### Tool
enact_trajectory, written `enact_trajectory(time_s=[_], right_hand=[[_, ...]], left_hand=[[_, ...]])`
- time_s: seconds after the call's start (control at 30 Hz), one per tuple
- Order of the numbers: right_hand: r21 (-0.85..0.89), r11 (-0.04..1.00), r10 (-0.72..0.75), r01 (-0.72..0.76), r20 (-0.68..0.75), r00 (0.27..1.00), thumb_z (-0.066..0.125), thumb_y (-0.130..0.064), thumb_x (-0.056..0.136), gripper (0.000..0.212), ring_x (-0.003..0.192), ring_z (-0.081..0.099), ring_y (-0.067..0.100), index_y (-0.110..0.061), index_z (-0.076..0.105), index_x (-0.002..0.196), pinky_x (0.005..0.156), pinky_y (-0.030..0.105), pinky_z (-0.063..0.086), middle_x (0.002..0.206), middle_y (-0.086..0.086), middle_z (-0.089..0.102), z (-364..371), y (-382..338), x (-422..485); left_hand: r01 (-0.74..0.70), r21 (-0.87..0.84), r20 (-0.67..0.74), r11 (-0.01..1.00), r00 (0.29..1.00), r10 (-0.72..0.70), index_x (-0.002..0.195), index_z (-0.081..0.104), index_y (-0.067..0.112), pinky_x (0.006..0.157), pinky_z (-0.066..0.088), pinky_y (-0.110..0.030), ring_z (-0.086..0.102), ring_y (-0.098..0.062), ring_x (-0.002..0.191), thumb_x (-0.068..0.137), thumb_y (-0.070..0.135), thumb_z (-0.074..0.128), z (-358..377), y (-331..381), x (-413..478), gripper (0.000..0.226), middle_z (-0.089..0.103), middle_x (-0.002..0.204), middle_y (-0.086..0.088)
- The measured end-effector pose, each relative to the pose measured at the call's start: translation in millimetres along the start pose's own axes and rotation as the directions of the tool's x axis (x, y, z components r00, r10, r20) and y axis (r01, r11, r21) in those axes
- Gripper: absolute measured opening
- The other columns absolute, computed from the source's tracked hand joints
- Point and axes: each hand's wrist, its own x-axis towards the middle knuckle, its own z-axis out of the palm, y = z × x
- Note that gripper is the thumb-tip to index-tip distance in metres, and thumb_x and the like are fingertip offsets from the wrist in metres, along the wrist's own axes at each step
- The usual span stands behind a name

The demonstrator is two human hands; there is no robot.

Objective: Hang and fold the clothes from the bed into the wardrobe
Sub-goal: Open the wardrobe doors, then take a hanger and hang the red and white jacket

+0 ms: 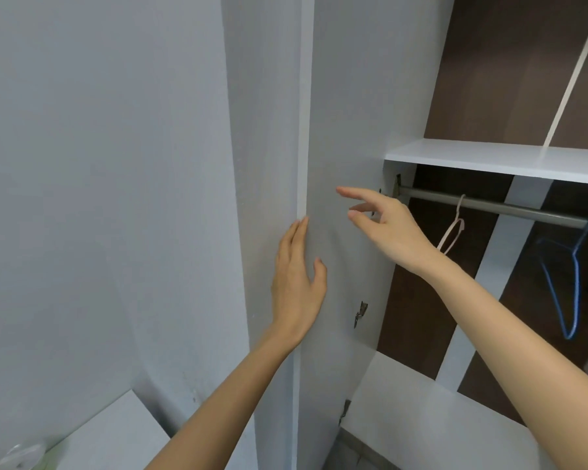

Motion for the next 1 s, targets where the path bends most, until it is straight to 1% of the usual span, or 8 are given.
enact_trajectory(time_s=[0.1,0.17,0.27,0.37,0.47,0.7,0.87,1.0], right_hand=[[-0.004,0.999,0.05,-0.051,-0.143,0.988,0.051,-0.014,0.098,0.033,0.103,0.054,-0.005,-0.027,0.057,0.127,0.076,0.003,0.04,0.119,-0.017,0.06,-12.2,9.0,-19.2],[-0.021,0.996,0.08,-0.087,-0.217,0.973,0.051,-0.014,0.098,0.03,0.095,0.054,-0.012,-0.028,0.059,0.123,0.072,-0.001,0.039,0.111,-0.015,0.063,-21.8,17.4,-36.7],[-0.043,0.979,0.178,-0.199,-0.291,0.94,0.051,-0.016,0.098,0.028,0.092,0.056,-0.006,-0.03,0.06,0.12,0.07,0.0,0.041,0.106,-0.019,0.064,-37.2,30.7,-69.4],[-0.088,0.944,0.269,-0.319,-0.357,0.895,0.053,-0.015,0.097,0.025,0.093,0.056,-0.005,-0.029,0.061,0.117,0.071,0.001,0.043,0.1,-0.024,0.061,-54.1,42.6,-112.3],[-0.113,0.897,0.343,-0.426,-0.429,0.836,0.054,-0.014,0.096,0.024,0.088,0.058,-0.003,-0.028,0.062,0.114,0.071,0.003,0.043,0.099,-0.019,0.064,-73.6,48.1,-165.1],[-0.093,0.784,0.483,-0.614,-0.529,0.698,0.054,-0.011,0.095,0.027,0.082,0.059,0.01,-0.023,0.062,0.118,0.073,0.016,0.045,0.099,-0.011,0.068,-114.7,31.4,-303.4],[-0.08,0.687,0.553,-0.722,-0.588,0.591,0.053,-0.016,0.097,0.027,0.079,0.058,-0.001,-0.03,0.06,0.119,0.069,0.008,0.042,0.099,-0.017,0.065,-129.7,5.5,-408.3],[-0.039,0.606,0.584,-0.795,-0.656,0.478,0.054,-0.019,0.096,0.025,0.073,0.059,0.006,-0.032,0.06,0.117,0.065,0.009,0.042,0.097,-0.018,0.065,-140.8,-27.0,-497.5]], left_hand=[[-0.064,-0.007,-0.047,0.998,0.997,0.064,0.142,0.036,0.027,0.1,0.03,-0.009,0.039,-0.003,0.125,0.093,0.016,0.049,-1.0,18.1,-2.4,0.051,0.042,0.139,0.01],[-0.059,-0.059,0.004,0.996,0.998,0.059,0.139,0.039,0.03,0.097,0.04,-0.021,0.044,-0.002,0.117,0.094,0.017,0.048,4.7,28.7,-2.9,0.048,0.048,0.13,0.014],[-0.047,-0.129,0.121,0.991,0.991,0.063,0.137,0.042,0.028,0.097,0.044,-0.029,0.048,-0.005,0.114,0.095,0.014,0.048,27.3,42.6,-6.7,0.045,0.051,0.126,0.015],[-0.053,-0.181,0.229,0.982,0.969,0.095,0.135,0.045,0.027,0.097,0.047,-0.034,0.049,-0.007,0.115,0.096,0.014,0.047,58.0,56.0,-20.8,0.042,0.05,0.127,0.013],[-0.093,-0.232,0.33,0.968,0.929,0.168,0.134,0.049,0.025,0.095,0.048,-0.03,0.05,-0.007,0.114,0.095,0.013,0.048,89.5,70.1,-43.5,0.041,0.05,0.131,0.009],[-0.129,-0.284,0.597,0.95,0.752,0.281,0.138,0.046,0.031,0.097,0.047,-0.035,0.051,-0.008,0.12,0.097,0.019,0.048,144.7,118.4,-121.2,0.043,0.05,0.136,0.012],[-0.155,-0.326,0.71,0.932,0.611,0.35,0.137,0.046,0.033,0.085,0.04,-0.022,0.053,-0.005,0.112,0.096,0.02,0.048,164.9,163.7,-193.0,0.043,0.055,0.131,0.014],[-0.145,-0.374,0.773,0.916,0.497,0.395,0.139,0.045,0.029,0.094,0.045,-0.033,0.053,-0.012,0.117,0.096,0.019,0.047,166.4,202.5,-261.7,0.044,0.052,0.135,0.009]])
